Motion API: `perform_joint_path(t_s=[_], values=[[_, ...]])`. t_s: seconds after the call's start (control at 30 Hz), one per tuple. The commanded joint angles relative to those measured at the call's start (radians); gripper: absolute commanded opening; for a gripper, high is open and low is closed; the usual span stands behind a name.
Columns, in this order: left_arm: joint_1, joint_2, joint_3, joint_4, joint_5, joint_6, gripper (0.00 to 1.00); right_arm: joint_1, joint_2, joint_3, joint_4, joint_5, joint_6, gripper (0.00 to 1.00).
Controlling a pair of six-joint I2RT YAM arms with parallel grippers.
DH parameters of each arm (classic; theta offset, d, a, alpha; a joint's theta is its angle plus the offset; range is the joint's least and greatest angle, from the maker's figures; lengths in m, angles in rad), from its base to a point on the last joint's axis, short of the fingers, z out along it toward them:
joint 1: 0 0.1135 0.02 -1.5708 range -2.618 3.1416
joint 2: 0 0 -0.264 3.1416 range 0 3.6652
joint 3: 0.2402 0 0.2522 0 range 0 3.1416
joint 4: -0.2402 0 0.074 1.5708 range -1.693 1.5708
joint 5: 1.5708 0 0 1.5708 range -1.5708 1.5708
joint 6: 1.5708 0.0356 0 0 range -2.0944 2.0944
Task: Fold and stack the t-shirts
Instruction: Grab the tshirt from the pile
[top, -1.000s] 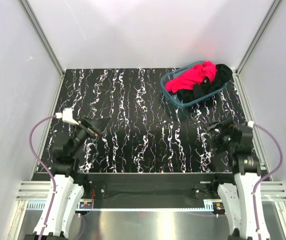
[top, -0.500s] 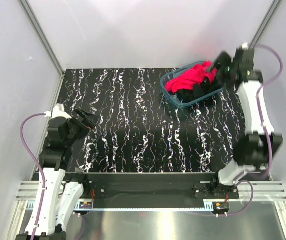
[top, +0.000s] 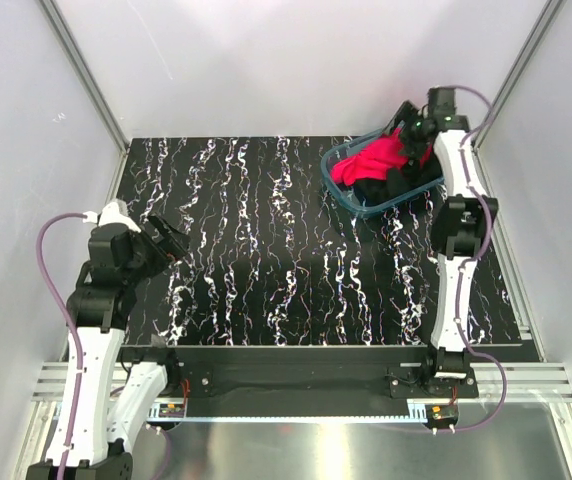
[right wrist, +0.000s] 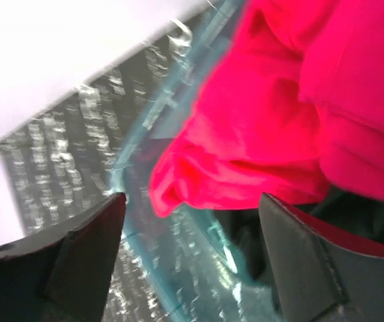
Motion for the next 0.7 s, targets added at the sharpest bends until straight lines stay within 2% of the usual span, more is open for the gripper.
perform_joint_path(t_s=[0.0,0.2,0.27,0.3,0.4,0.43,0.53,0.57,0.67], values=[[0.005,0.026,0.046,0.01,0.018,0.109,0.99,0.076,0.024,-0.03,0.097,0.069,0.001,0.85],[0.005,0.053,0.054,0.007,0.018,0.164,0.99,0.121,0.156,0.043,0.161,0.195,-0.004,0.79],[0.005,0.056,0.06,0.008,0.022,0.17,0.99,0.124,0.182,0.063,0.216,0.222,0.013,0.66],[0.005,0.061,0.06,0.008,0.024,0.173,0.99,0.123,0.188,0.063,0.235,0.232,0.019,0.65],[0.005,0.064,0.062,0.007,0.018,0.182,0.99,0.121,0.231,0.13,0.221,0.305,0.027,0.46],[0.005,0.062,0.062,0.001,0.015,0.187,0.99,0.12,0.239,0.147,0.218,0.32,0.03,0.45],[0.005,0.056,0.057,-0.005,0.01,0.193,0.99,0.118,0.242,0.126,0.275,0.327,0.026,0.26],[0.005,0.052,0.057,-0.007,0.01,0.195,0.99,0.11,0.245,0.138,0.269,0.327,0.029,0.12],[0.005,0.044,0.066,-0.016,0.012,0.195,0.99,0.109,0.213,0.172,0.255,0.322,0.041,0.06]])
